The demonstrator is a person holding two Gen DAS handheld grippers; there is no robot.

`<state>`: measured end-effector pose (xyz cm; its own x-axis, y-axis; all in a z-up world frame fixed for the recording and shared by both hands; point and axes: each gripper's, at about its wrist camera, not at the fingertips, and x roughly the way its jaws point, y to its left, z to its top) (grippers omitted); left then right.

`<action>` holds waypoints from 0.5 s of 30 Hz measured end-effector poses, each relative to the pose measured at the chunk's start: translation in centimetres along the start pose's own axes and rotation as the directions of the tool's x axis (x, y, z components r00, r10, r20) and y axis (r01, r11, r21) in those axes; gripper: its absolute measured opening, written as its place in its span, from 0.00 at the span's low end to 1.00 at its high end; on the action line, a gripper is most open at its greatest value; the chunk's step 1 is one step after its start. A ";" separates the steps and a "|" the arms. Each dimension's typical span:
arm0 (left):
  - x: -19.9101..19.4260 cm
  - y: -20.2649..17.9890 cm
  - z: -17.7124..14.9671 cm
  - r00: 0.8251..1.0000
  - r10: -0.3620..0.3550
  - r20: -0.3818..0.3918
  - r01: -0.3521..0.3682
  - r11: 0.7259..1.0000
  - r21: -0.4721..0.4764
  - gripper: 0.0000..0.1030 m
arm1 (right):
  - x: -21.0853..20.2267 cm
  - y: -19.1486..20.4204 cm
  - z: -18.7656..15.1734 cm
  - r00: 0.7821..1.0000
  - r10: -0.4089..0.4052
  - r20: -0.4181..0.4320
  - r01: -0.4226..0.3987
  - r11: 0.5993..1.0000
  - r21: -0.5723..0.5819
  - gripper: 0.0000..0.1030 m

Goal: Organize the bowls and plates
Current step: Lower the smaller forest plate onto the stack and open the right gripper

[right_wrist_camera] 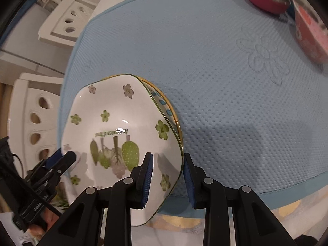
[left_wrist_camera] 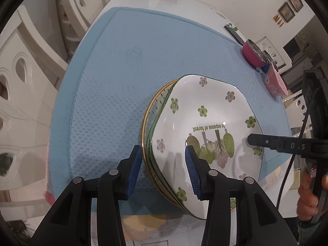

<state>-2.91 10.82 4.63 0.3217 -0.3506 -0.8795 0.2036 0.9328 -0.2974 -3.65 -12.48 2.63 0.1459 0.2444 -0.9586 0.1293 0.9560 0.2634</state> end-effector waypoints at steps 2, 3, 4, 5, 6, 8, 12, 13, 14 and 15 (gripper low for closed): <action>0.0 -0.1 0.0 1.000 -0.003 -0.001 0.003 1.000 -0.001 0.40 | 0.1 0.5 0.1 0.999 -0.040 0.004 0.040 0.999 0.000 0.31; -0.1 -0.2 0.1 1.000 -0.004 0.002 0.004 1.000 -0.001 0.40 | 0.1 0.9 0.1 0.998 -0.059 0.011 0.059 0.998 0.003 0.34; -0.1 -0.3 0.2 1.000 -0.021 0.006 0.021 1.000 0.003 0.40 | 0.1 1.2 0.2 0.997 -0.070 0.019 0.070 0.998 0.001 0.35; -0.1 -0.3 0.3 1.000 -0.027 0.005 0.027 1.000 0.000 0.41 | 0.1 1.5 0.2 0.996 -0.084 0.030 0.084 0.996 -0.008 0.36; -0.1 -0.3 0.4 1.000 -0.024 0.005 0.024 1.000 -0.003 0.41 | 0.2 1.9 0.2 0.994 -0.101 0.044 0.102 0.995 -0.020 0.36; 0.0 -0.3 0.5 1.000 -0.023 0.007 0.023 1.000 0.003 0.41 | 0.1 1.8 0.2 0.993 -0.099 0.059 0.100 0.995 -0.026 0.36; -1.0 -0.1 0.8 0.999 -0.009 0.039 0.008 1.000 0.006 0.41 | -0.7 -0.3 0.1 0.998 0.019 0.057 -0.020 0.999 0.030 0.36; -1.4 -0.1 1.0 0.999 -0.007 0.051 0.006 1.000 0.008 0.41 | -1.2 -0.9 0.0 0.997 0.036 0.064 -0.039 0.998 0.041 0.36; -1.9 -0.1 1.3 0.998 -0.007 0.065 0.006 1.000 0.013 0.41 | -1.6 -1.4 -0.2 0.997 0.036 0.075 -0.040 0.998 0.045 0.36; -2.3 -0.3 1.6 0.997 -0.009 0.077 0.008 1.000 0.020 0.41 | -2.3 -1.8 -0.4 0.995 0.031 0.093 -0.035 0.998 0.045 0.36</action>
<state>-2.24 11.16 7.33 0.3897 -0.3646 -0.8457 0.2247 0.9282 -0.2966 -4.64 -14.73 4.28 0.2401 0.2579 -0.9359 0.1677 0.9386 0.3016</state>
